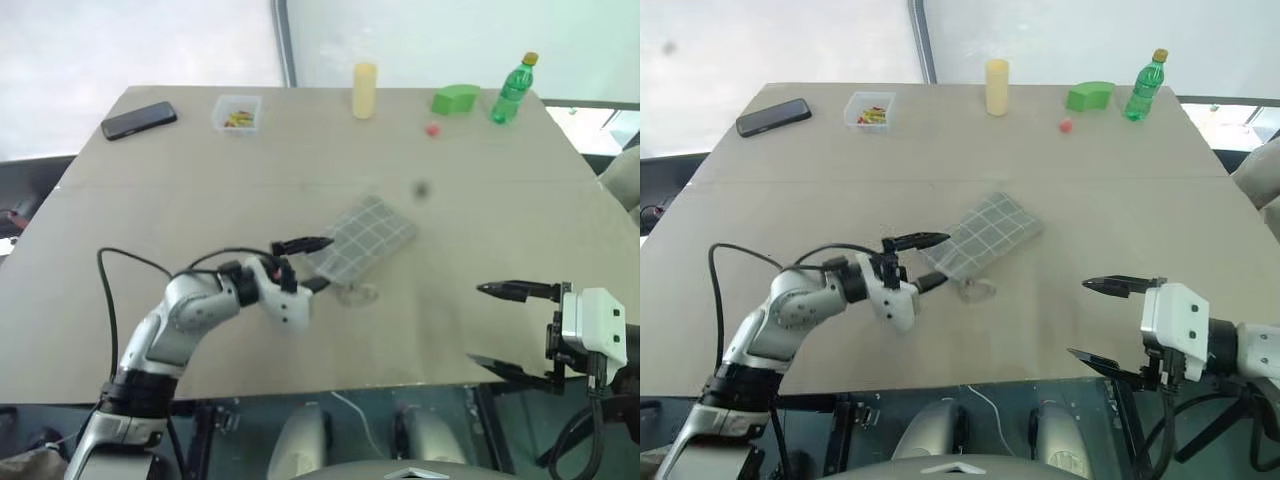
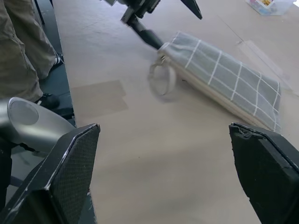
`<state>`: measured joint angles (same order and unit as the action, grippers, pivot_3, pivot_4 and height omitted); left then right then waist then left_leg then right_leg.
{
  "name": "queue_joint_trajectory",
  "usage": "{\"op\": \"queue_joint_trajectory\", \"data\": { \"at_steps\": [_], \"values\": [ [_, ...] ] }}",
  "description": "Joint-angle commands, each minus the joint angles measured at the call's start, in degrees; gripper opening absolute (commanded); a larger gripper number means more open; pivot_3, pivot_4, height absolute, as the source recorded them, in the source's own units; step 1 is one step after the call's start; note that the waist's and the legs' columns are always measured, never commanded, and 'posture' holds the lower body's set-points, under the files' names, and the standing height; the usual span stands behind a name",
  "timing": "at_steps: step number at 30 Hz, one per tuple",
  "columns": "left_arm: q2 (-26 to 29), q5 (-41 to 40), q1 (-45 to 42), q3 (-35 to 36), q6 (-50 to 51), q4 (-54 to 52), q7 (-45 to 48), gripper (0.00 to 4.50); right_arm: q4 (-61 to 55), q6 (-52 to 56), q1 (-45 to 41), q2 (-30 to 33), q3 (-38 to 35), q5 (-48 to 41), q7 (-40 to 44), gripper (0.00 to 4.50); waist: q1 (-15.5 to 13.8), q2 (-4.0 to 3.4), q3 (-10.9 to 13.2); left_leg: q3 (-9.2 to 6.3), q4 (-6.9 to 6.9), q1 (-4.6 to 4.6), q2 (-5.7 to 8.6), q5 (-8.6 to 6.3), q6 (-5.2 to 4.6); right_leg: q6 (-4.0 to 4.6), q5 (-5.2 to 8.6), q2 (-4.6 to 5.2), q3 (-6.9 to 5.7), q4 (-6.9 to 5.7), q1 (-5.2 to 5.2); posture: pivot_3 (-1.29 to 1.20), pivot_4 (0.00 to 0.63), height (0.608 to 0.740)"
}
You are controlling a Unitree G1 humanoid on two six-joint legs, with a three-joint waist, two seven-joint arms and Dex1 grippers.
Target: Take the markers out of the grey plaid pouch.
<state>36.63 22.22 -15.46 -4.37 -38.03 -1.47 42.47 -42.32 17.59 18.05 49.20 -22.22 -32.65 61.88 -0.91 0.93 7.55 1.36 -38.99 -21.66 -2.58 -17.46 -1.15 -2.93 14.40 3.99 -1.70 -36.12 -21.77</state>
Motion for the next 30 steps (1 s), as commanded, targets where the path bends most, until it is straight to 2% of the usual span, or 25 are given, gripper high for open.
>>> {"op": "queue_joint_trajectory", "data": {
  "at_steps": [1, 4, 5, 9, 13, 16, 18, 20, 23, 26, 30],
  "values": [
    [0.58, -3.05, 0.01, -0.91, 3.04, -1.95, -0.1, 1.67, -1.88, -0.02, -0.24, 0.15, 0.09, -0.47, -1.06, 4.5, 0.03, 0.0, 0.0, -0.03, 0.0, 0.0, 0.0, 0.0, 0.0, 0.0, 0.0, 0.0, 0.02, 0.01, 0.0, 0.0, 0.15, 0.74],
    [1.05, -4.92, 1.55, -0.66, 5.87, -4.49, -0.04, 0.22, -1.93, -0.31, -0.62, -0.41, 0.86, 0.22, -2.54, 4.5, 0.0, 0.0, 0.01, -0.06, -0.01, -0.01, 0.0, 0.0, 0.0, 0.0, 0.0, 0.0, 0.0, 0.01, 0.0, 0.0, 0.15, 0.74],
    [1.23, -6.6, 2.09, -0.29, 7.1, -5.24, 0.39, 0.1, -2.06, -0.41, -0.81, -0.62, 1.27, 0.67, -3.24, 4.5, 0.02, 0.0, 0.01, -0.06, 0.0, -0.01, 0.0, 0.0, 0.0, 0.0, 0.0, 0.0, 0.0, 0.02, 0.0, 0.0, 0.15, 0.74],
    [0.14, -16.37, 2.97, 2.74, 11.67, -5.6, -0.04, 0.1, -3.25, 1.48, -2.86, -1.3, 3.52, 3.84, -9.1, 4.5, -0.01, 0.0, 0.01, -0.08, -0.03, -0.01, 0.0, 0.0, 0.0, 0.0, 0.0, 0.0, -0.02, 0.0, 0.0, 0.0, 0.15, 0.74],
    [-2.47, -34.97, 0.64, 7.64, 25.34, -4.95, 2.63, 0.1, -5.39, 14.85, -10.68, -1.99, 7.46, 4.02, -21.75, 4.5, 0.08, 0.0, 0.02, -0.15, -0.21, 0.0, -0.02, 0.01, 0.02, 0.0, 0.01, 0.01, 0.0, -0.19, -0.01, 0.0, 0.15, 0.74],
    [-3.67, -53.17, -0.46, 9.35, 38.22, -10.13, 6.87, 0.1, -5.61, 26.43, -20.6, -4.92, 10.2, -2.05, -29.74, 4.5, 0.28, 0.03, 0.05, -0.18, -0.26, 0.01, -0.02, 0.05, 0.08, 0.01, 0.01, 0.01, 0.0, -0.3, -0.02, 0.0, 0.15, 0.74],
    [-5.49, -59.38, 0.53, 9.33, 42.55, -12.9, 7.55, 0.1, -5.37, 32.59, -26.25, -7.09, 10.24, -7.25, -33.41, 4.5, 0.1, 0.01, 0.07, -0.2, -0.26, 0.0, -0.01, 0.07, 0.12, 0.01, 0.01, 0.02, 0.01, -0.31, -0.03, 0.0, 0.15, 0.74],
    [-8.0, -63.96, 3.43, 7.39, 46.32, -15.3, 8.41, 0.1, -4.28, 38.79, -30.78, -9.08, 7.82, -16.3, -37.21, 4.5, 0.0, 0.0, 0.07, -0.25, -0.24, -0.04, 0.01, 0.09, 0.15, 0.01, 0.01, 0.02, -0.01, -0.25, -0.02, 0.0, 0.15, 0.74],
    [-9.43, -63.35, 6.99, 6.1, 46.54, -14.57, 10.91, 0.1, -3.65, 44.84, -34.3, -8.49, 5.18, -25.48, -41.34, 4.5, 0.06, -0.01, 0.07, -0.23, -0.2, -0.16, 0.05, 0.06, 0.11, 0.01, 0.01, 0.04, 0.0, -0.1, -0.03, 0.0, 0.15, 0.74],
    [-9.48, -61.1, 10.87, 5.89, 45.52, -7.69, 14.87, 0.1, -2.68, 48.16, -37.46, -6.65, 4.43, -38.78, -47.7, 4.5, 0.12, -0.04, 0.09, -0.19, -0.17, -0.2, 0.07, 0.01, 0.03, 0.02, 0.01, 0.04, 0.01, 0.1, -0.04, 0.0, 0.15, 0.74],
    [-9.04, -58.57, 12.77, 6.07, 43.44, -0.01, 19.61, 0.1, -2.42, 48.67, -38.99, -2.75, 6.4, -47.38, -52.64, 4.5, 0.03, -0.07, 0.11, -0.15, -0.13, -0.15, 0.07, -0.12, -0.21, 0.03, 0.02, 0.0, -0.06, 0.07, -0.04, 0.0, 0.15, 0.74]
  ]
}}
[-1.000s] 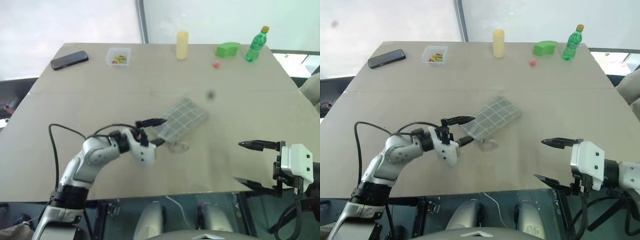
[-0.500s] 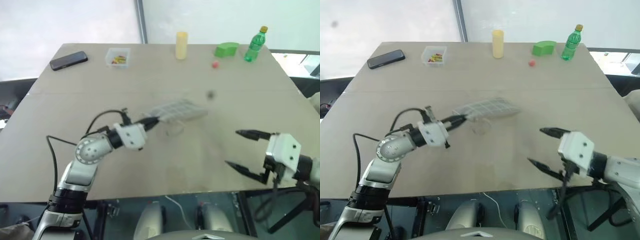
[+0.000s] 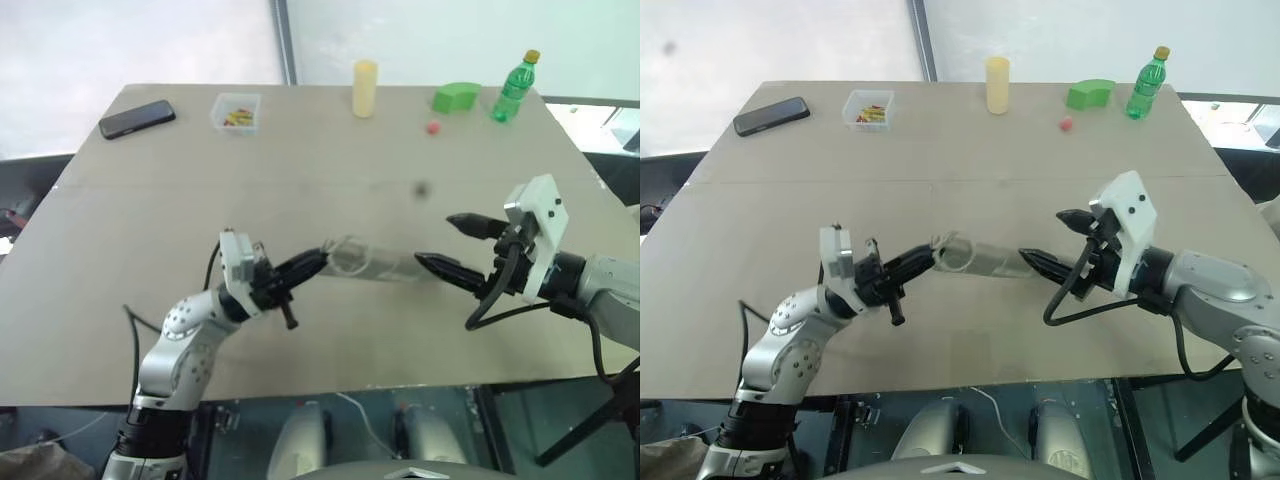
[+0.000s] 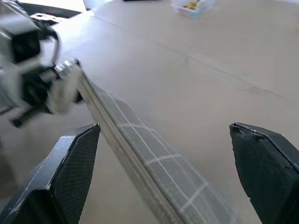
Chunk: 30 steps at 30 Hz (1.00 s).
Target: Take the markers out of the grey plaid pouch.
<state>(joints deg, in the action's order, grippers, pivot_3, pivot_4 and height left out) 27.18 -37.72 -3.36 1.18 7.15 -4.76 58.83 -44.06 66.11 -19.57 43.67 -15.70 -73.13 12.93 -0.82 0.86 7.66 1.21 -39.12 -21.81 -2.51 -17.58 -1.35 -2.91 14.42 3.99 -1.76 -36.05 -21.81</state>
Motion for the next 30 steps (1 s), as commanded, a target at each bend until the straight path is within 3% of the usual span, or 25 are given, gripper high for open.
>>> {"op": "queue_joint_trajectory", "data": {
  "at_steps": [1, 5, 11, 12, 14, 23, 30],
  "values": [
    [0.1, 1.36, 0.81, 0.99, -2.22, 4.55, 4.03, 0.1, -0.03, -0.4, -1.82, 3.7, 0.6, -10.09, -4.74, 4.5, -0.08, 0.0, 0.0, 0.0, 0.0, -0.01, 0.0, 0.0, 0.0, 0.0, 0.0, 0.0, -0.01, 0.0, 0.0, 0.0, 0.15, 0.74],
    [-0.44, 2.14, 0.91, 2.34, -5.38, 9.78, 7.45, 0.1, 1.11, -1.36, -4.72, 7.6, 4.96, -17.73, -5.39, 4.5, 0.17, -0.01, 0.0, -0.03, -0.02, 0.04, 0.0, -0.01, -0.02, 0.0, 0.0, 0.03, 0.11, -0.01, 0.01, 0.0, 0.15, 0.74],
    [-1.72, 2.22, 0.75, 4.04, -9.24, 15.63, 11.61, 0.1, 3.3, -0.79, -8.47, 8.08, 13.87, -17.11, -7.33, 4.5, 0.05, -0.03, -0.02, -0.04, -0.01, 0.03, -0.03, -0.01, -0.03, 0.0, 0.0, 0.02, 0.1, -0.02, -0.01, 0.0, 0.15, 0.74],
    [-2.02, 2.36, 0.84, 4.16, -9.57, 15.88, 11.85, 0.0, 4.16, -0.6, -9.26, 7.55, 15.28, -15.98, -6.58, 4.1, 0.04, -0.05, -0.03, -0.05, -0.01, 0.03, -0.03, -0.01, -0.03, 0.0, 0.0, 0.03, 0.1, -0.02, -0.01, 0.0, 0.15, 0.74],
    [-2.8, 2.35, 0.94, 4.24, -9.69, 15.5, 11.81, 0.0, 5.93, -0.43, -10.86, 6.23, 18.12, -13.31, -5.03, 3.72, 0.09, -0.1, -0.06, -0.03, -0.01, 0.04, -0.02, -0.01, -0.03, 0.0, -0.01, 0.03, 0.12, -0.02, -0.01, 0.0, 0.15, 0.74],
    [-4.84, -0.8, 1.01, 5.0, -2.93, 4.94, 6.73, 0.0, 8.57, -0.44, -14.96, 0.63, 23.82, -5.71, -1.02, 3.72, -0.03, -0.14, -0.08, -0.1, -0.02, -0.17, -0.01, -0.02, -0.03, 0.0, -0.01, 0.07, 0.07, 0.06, -0.13, 0.0, 0.15, 0.74],
    [-4.23, -3.17, -3.51, 5.42, 7.3, -7.77, -5.5, 0.0, 10.54, -0.24, -19.41, -0.66, 22.78, -2.57, 1.22, 3.72, 0.07, -0.13, -0.07, -0.11, -0.02, -0.28, 0.01, -0.03, -0.06, -0.01, -0.01, 0.08, 0.07, 0.04, -0.28, 0.0, 0.15, 0.74]
  ]
}}
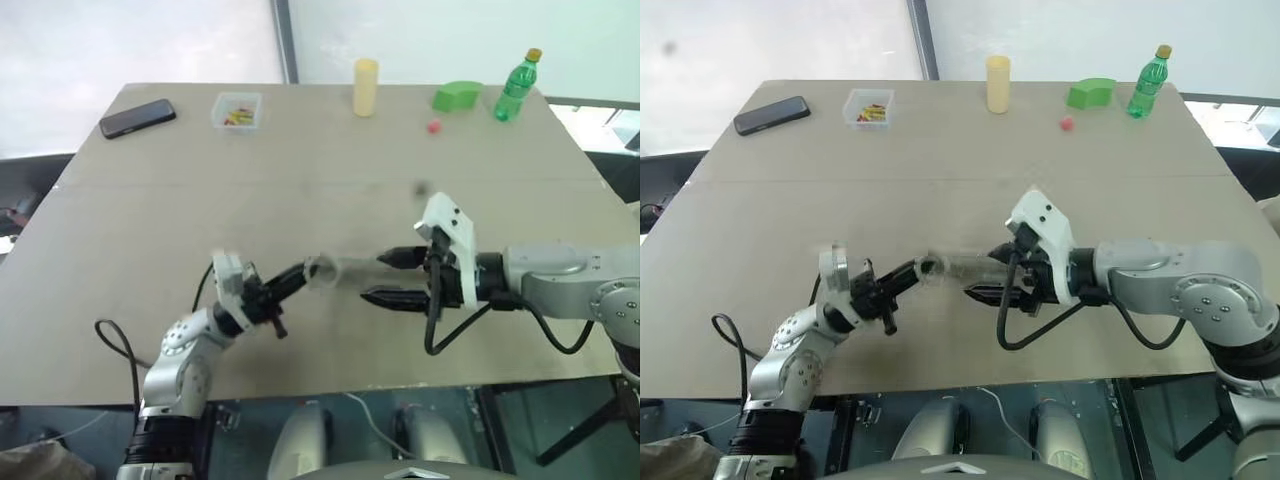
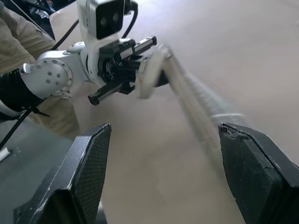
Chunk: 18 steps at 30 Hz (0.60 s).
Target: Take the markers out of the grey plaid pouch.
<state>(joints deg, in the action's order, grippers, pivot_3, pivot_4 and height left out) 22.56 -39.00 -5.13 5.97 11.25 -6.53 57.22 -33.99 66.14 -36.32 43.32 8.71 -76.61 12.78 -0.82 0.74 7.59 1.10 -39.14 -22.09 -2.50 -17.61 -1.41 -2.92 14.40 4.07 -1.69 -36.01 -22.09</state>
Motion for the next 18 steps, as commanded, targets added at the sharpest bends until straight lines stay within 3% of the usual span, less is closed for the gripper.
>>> {"op": "queue_joint_trajectory", "data": {
  "at_steps": [1, 15, 18],
  "values": [
    [0.56, -1.67, -2.16, 0.38, 4.04, -7.22, -4.79, 0.0, 1.34, -0.14, -3.76, -0.62, -1.8, 1.22, 1.52, 3.72, 0.11, 0.0, 0.0, 0.02, 0.0, 0.0, 0.0, 0.0, 0.0, 0.0, 0.0, 0.0, 0.02, -0.01, 0.0, 0.0, 0.15, 0.74],
    [0.62, -1.16, -3.13, -2.43, 10.06, -15.23, -11.84, 0.0, 9.86, 1.69, -9.11, -9.13, -2.33, 7.1, 0.24, 3.72, 0.06, -0.03, 0.02, 0.05, 0.04, -0.1, 0.02, 0.05, 0.09, 0.0, 0.0, -0.02, 0.03, 0.03, -0.12, 0.0, 0.15, 0.74],
    [0.72, -1.21, -3.2, -2.59, 10.76, -15.86, -12.18, 0.0, 10.34, 2.08, -9.17, -10.58, -2.87, 7.22, -0.35, 2.96, 0.07, -0.03, 0.03, 0.05, 0.04, -0.11, 0.02, 0.05, 0.1, 0.0, 0.0, -0.02, 0.02, 0.04, -0.12, 0.0, 0.15, 0.74]
  ]
}}
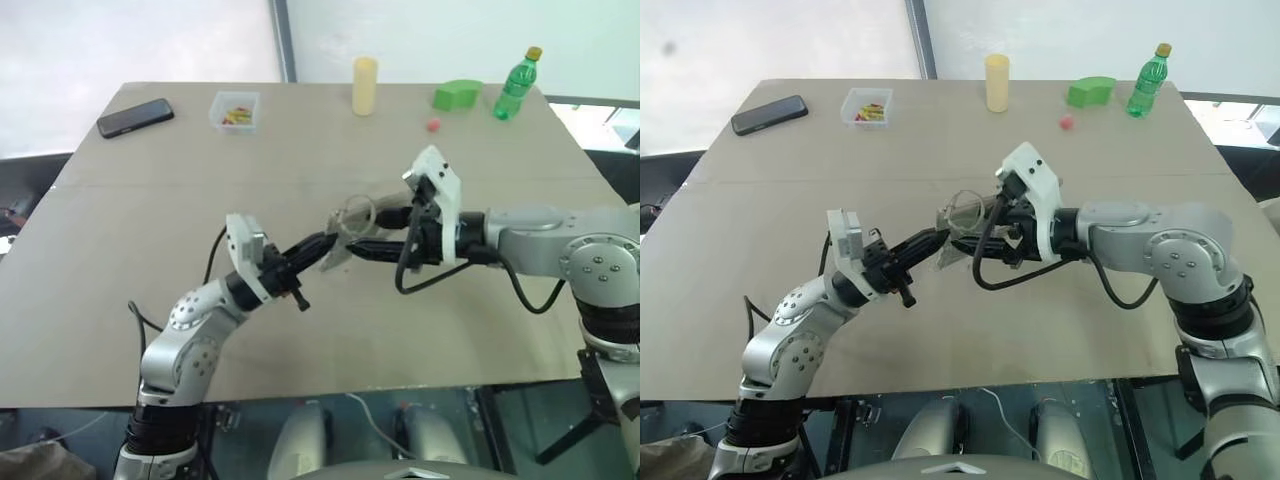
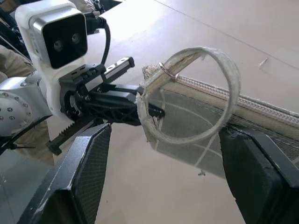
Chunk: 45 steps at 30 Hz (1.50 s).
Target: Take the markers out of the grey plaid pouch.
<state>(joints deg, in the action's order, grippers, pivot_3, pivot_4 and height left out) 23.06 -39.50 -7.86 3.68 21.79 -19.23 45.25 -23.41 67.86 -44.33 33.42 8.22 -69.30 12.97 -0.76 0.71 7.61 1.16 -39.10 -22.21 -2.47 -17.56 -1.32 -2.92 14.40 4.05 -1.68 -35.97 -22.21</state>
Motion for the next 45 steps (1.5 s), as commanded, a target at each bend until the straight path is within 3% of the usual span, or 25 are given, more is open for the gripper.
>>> {"op": "queue_joint_trajectory", "data": {
  "at_steps": [1, 4, 7, 17, 27, 32, 38, 41, 45],
  "values": [
    [0.26, -0.68, -0.43, -0.3, 0.37, -3.3, -0.25, 0.0, -0.14, 0.58, -1.14, -0.78, -2.97, -0.34, -0.54, 2.51, 0.01, 0.0, 0.0, 0.01, 0.0, 0.0, 0.0, 0.0, 0.0, 0.0, 0.0, 0.0, 0.01, 0.0, 0.0, 0.0, 0.15, 0.74],
    [0.84, 0.05, 0.22, -0.59, 0.14, -3.46, 0.49, 0.0, 0.09, 1.31, -0.99, -0.65, -4.67, -0.79, -1.06, 1.12, -0.02, -0.01, 0.01, 0.0, 0.0, -0.01, 0.01, 0.0, 0.0, 0.0, 0.0, 0.0, 0.0, 0.0, 0.0, 0.0, 0.15, 0.74],
    [1.98, 0.99, 1.51, -1.31, -0.92, -3.41, 2.41, 0.0, 0.49, 2.25, -0.07, 0.35, -6.38, -0.76, -1.51, 0.02, 0.03, -0.02, 0.01, 0.01, 0.0, -0.01, 0.01, 0.0, 0.0, 0.0, 0.0, 0.0, 0.0, 0.01, 0.0, 0.0, 0.15, 0.74],
    [3.62, 1.33, 5.06, 0.14, -5.36, 1.45, 8.81, 0.0, 1.51, 4.44, 3.06, 4.69, -9.63, 4.34, -2.45, 0.02, 0.0, -0.04, 0.03, 0.06, 0.03, 0.0, 0.01, -0.03, -0.04, 0.0, 0.0, 0.0, 0.03, 0.03, -0.01, 0.0, 0.15, 0.74],
    [4.63, -0.45, 6.7, 3.14, -6.44, 3.95, 12.6, 0.0, 11.7, -1.7, 4.01, 11.1, -8.17, 26.08, -2.72, 0.02, 0.05, -0.05, 0.03, 0.1, 0.04, -0.05, 0.02, -0.02, -0.03, 0.0, 0.0, 0.0, 0.05, 0.04, -0.08, 0.0, 0.15, 0.74],
    [4.3, -0.41, 6.53, 3.8, -6.65, 4.82, 13.31, 0.0, 11.72, -3.57, 5.08, 12.42, -7.63, 31.28, 1.09, 0.02, 0.03, -0.05, 0.03, 0.12, 0.03, -0.42, 0.02, 0.07, 0.13, -0.01, 0.0, 0.0, 0.05, 0.01, -0.46, 0.0, 0.15, 0.74],
    [2.78, -1.38, 5.61, 3.39, -6.0, 3.85, 12.32, 0.0, 1.56, -9.15, 9.2, 16.47, -4.73, 33.83, 11.18, 0.02, -0.02, -0.06, 0.05, 0.06, 0.03, -0.56, 0.03, 0.05, 0.09, -0.01, 0.0, 0.02, 0.03, 0.1, -0.51, 0.0, 0.15, 0.74],
    [2.35, -1.34, 5.5, 2.99, -5.91, 3.57, 12.1, 0.0, -0.7, -8.24, 10.42, 15.06, -7.77, 32.58, 11.66, 0.82, 0.02, -0.06, 0.04, 0.07, 0.02, -0.54, 0.03, 0.04, 0.07, -0.01, 0.0, 0.02, 0.04, 0.08, -0.5, 0.0, 0.15, 0.74],
    [1.26, -1.7, 5.1, 2.79, -6.11, 3.57, 11.71, 0.0, -7.1, -4.65, 14.96, 15.98, -14.52, 26.51, 14.45, 2.71, -0.26, -0.06, 0.05, 0.02, -0.01, -0.53, 0.03, 0.04, 0.07, -0.01, 0.0, 0.01, 0.01, 0.04, -0.5, 0.0, 0.15, 0.74]
  ]
}}
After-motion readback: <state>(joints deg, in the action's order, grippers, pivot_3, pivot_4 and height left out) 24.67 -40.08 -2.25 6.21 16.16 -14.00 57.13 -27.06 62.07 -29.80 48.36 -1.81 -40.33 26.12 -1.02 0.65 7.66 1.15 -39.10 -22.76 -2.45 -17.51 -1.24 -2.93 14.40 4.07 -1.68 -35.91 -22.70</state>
